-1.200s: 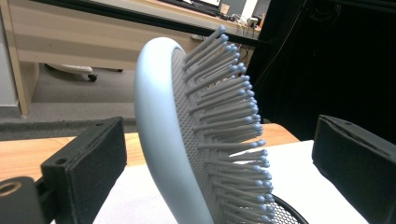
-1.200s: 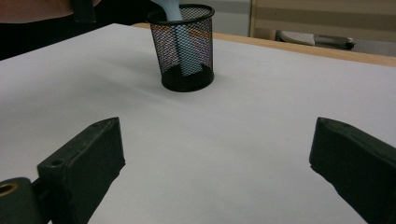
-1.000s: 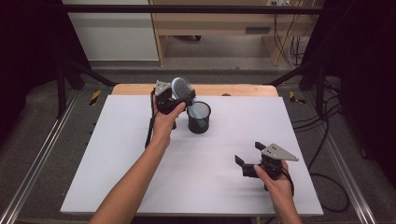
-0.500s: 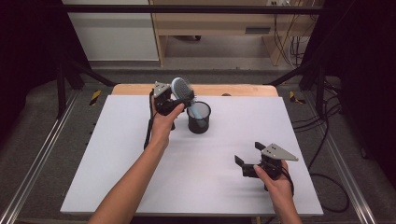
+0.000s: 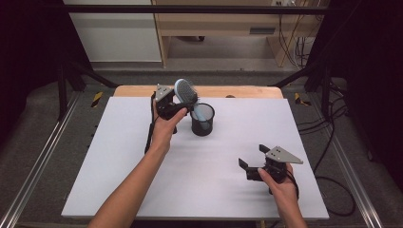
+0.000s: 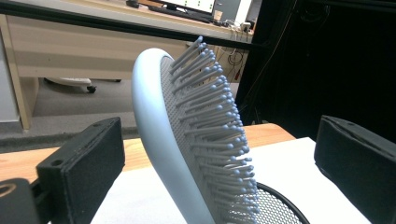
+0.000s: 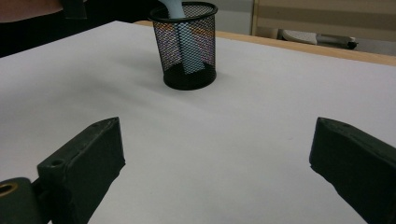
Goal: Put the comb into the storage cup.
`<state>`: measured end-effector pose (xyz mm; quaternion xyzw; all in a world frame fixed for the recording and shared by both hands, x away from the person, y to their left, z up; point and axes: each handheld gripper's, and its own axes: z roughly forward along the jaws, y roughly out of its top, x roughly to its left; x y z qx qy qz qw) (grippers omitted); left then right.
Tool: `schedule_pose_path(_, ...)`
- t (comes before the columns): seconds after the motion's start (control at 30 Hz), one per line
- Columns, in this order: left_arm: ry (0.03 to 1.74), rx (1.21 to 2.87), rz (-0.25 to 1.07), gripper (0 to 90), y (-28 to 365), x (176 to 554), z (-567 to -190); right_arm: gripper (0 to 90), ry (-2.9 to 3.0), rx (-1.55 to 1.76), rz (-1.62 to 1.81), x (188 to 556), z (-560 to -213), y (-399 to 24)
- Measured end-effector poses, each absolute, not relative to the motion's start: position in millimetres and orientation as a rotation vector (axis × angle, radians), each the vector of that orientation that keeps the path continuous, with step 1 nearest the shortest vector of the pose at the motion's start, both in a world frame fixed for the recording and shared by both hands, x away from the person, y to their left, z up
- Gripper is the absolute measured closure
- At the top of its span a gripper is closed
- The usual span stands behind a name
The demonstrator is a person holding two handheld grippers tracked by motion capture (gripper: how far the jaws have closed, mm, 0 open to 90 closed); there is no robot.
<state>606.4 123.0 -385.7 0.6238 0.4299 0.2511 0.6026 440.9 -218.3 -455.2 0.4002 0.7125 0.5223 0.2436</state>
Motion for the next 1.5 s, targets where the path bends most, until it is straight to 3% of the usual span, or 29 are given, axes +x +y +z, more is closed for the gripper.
schedule_pose_path(1.5,0.920,1.469,0.620,1.7,156,565,-357,3.4,1.966,1.077,1.398,440,-456,-217)
